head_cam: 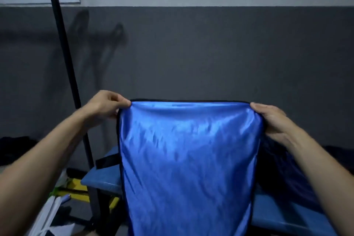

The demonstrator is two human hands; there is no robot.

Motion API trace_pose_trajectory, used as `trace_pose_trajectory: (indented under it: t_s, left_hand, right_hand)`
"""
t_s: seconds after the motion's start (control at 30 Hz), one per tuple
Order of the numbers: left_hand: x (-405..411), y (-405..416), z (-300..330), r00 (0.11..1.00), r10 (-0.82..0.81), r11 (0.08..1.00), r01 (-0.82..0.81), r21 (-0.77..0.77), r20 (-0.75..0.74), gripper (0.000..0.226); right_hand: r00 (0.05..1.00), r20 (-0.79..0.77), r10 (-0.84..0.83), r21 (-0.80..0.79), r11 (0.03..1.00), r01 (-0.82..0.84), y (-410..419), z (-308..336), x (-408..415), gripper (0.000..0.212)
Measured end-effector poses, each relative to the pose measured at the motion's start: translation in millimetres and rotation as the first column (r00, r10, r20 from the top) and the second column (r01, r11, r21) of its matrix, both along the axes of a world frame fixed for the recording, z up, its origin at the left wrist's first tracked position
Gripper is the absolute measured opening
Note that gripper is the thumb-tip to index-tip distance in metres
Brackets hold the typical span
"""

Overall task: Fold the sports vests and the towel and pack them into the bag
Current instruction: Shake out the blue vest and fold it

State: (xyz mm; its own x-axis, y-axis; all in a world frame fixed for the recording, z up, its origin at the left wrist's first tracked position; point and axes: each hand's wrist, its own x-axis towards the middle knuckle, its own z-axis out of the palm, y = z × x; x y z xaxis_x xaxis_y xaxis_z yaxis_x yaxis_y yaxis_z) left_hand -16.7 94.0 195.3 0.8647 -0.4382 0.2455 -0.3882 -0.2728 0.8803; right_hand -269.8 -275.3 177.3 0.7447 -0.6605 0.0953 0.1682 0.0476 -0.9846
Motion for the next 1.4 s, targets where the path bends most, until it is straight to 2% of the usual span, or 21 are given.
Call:
trace_pose_trajectory:
  t_s: [0.07, 0.2, 0.3, 0.57, 0.73, 0.9, 1.03, 1.1, 1.17, 1.23, 1.3, 1.33, 1.4]
  left_hand:
    - [-26, -19, -11, 0.999, 0.032, 0.999, -0.032, -0.005, -0.004, 0.017]
    - [-108, -68, -27, 0.967, -0.233, 0.968, 0.221, -0.118, -0.101, 0.011]
    - [-127, -87, -35, 0.954, -0.273, 0.952, 0.249, -0.178, -0.123, 0.008]
    - [-129, -81, -33, 0.901, -0.336, 0.917, 0.247, -0.313, -0.276, 0.017]
    - [-132, -77, -28, 0.89, -0.361, 0.909, 0.269, -0.319, -0.278, 0.017]
    - [-132, -71, -26, 0.886, -0.367, 0.907, 0.274, -0.319, -0.285, 0.032]
    - [-136, -68, -26, 0.882, -0.368, 0.908, 0.273, -0.319, -0.294, 0.031]
    - [-137, -67, -25, 0.876, -0.372, 0.905, 0.269, -0.328, -0.308, 0.022]
    - [-140, -62, -24, 0.84, -0.429, 0.885, 0.318, -0.341, -0.331, 0.024]
    - [-142, -53, -25, 0.755, -0.549, 0.823, 0.412, -0.391, -0.36, 0.031]
    - [-144, -39, -31, 0.669, -0.64, 0.762, 0.488, -0.426, -0.379, 0.032]
    - [-143, -33, -36, 0.691, -0.64, 0.764, 0.526, -0.373, -0.336, 0.031]
    - [-137, -24, -48, 0.847, -0.526, 0.843, 0.506, -0.183, -0.079, 0.025]
  right_hand:
    - [0.998, -0.025, -0.065, -0.011, 0.998, 0.064, 28, -12, 13, 0.016]
    - [1.0, -0.023, 0.013, -0.276, 0.961, -0.019, 121, -24, 33, 0.014]
    - [0.997, 0.037, 0.061, -0.331, 0.943, -0.046, 159, -27, 39, 0.011]
    - [1.0, 0.001, -0.004, -0.377, 0.926, 0.004, 165, -21, 31, 0.014]
    - [1.0, -0.012, 0.026, -0.419, 0.908, -0.029, 170, -10, 24, 0.02]
    - [1.0, -0.012, -0.021, -0.472, 0.882, 0.013, 170, -5, 22, 0.015]
    - [0.998, -0.041, -0.05, -0.53, 0.848, 0.021, 171, -6, 22, 0.015]
    - [0.997, -0.045, -0.061, -0.603, 0.797, 0.022, 173, -7, 21, 0.015]
    - [0.994, -0.034, -0.103, -0.739, 0.672, 0.044, 172, -6, 17, 0.018]
    - [0.992, -0.01, -0.128, -0.837, 0.543, 0.062, 168, -7, 11, 0.02]
    - [0.998, -0.009, -0.059, -0.855, 0.518, 0.023, 160, -10, 4, 0.019]
    - [0.999, -0.031, 0.018, -0.839, 0.542, -0.036, 155, -11, 1, 0.018]
    - [0.971, -0.089, 0.223, -0.768, 0.605, -0.209, 142, -6, -6, 0.013]
